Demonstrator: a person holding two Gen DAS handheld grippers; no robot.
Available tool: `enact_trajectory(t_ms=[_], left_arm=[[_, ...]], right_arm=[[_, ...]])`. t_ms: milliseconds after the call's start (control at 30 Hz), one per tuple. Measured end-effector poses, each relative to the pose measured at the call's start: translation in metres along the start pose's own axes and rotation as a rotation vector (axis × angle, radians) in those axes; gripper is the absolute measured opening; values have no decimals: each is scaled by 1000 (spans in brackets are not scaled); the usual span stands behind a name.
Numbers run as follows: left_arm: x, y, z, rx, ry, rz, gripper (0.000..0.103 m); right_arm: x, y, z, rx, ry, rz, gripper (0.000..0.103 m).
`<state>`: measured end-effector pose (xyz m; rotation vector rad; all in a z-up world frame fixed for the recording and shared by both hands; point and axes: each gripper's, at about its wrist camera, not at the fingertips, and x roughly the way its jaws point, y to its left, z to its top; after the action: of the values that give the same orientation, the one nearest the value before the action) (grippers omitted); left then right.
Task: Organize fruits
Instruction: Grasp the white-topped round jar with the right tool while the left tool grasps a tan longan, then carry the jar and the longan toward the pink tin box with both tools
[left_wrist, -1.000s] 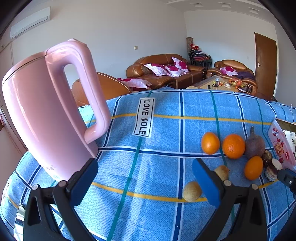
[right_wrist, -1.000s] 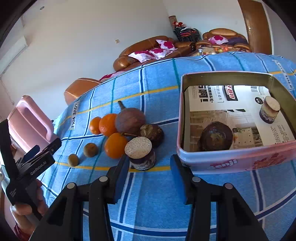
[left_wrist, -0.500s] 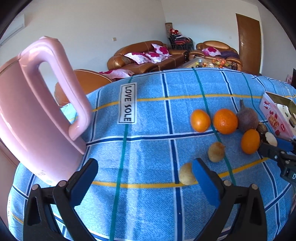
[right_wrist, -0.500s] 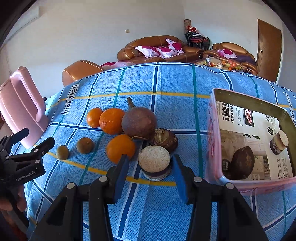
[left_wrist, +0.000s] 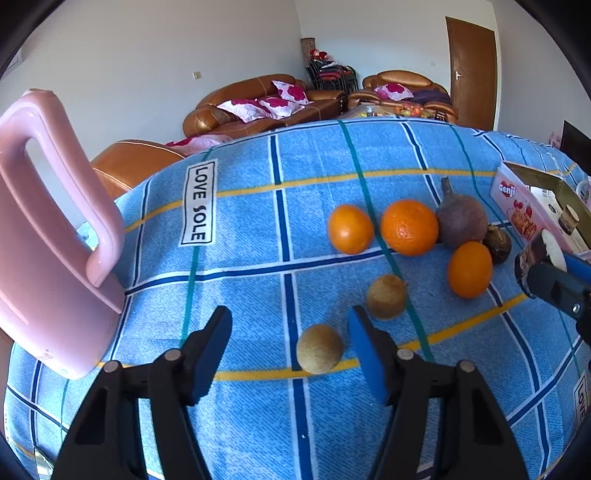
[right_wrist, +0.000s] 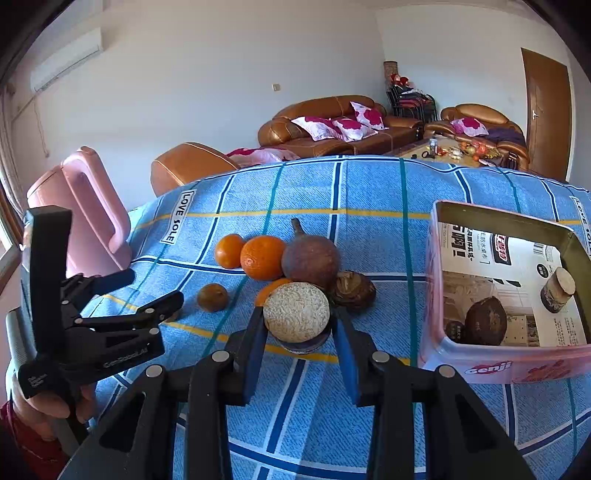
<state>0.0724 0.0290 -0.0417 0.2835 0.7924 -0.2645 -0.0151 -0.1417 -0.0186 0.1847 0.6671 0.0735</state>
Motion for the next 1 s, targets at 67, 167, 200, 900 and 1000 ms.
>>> enact_trajectory(t_ms=[67, 167, 200, 900, 1000], left_arm=[[5, -5, 0, 15, 26, -24, 58], [9, -5, 1, 9, 48, -45, 53], [9, -3, 1, 3, 50, -54, 53], [-46, 4, 3, -128, -280, 98, 27], [-48, 3, 1, -142, -282, 109, 27]], right_arm=[[-1, 4, 0, -12, -15, 0, 38], [0, 8, 1, -25, -23, -3, 38], [1, 9, 1, -28, -22, -7, 38], [-25, 7, 5, -72, -238, -184, 38], [-27, 7, 5, -75, -246, -189, 38]])
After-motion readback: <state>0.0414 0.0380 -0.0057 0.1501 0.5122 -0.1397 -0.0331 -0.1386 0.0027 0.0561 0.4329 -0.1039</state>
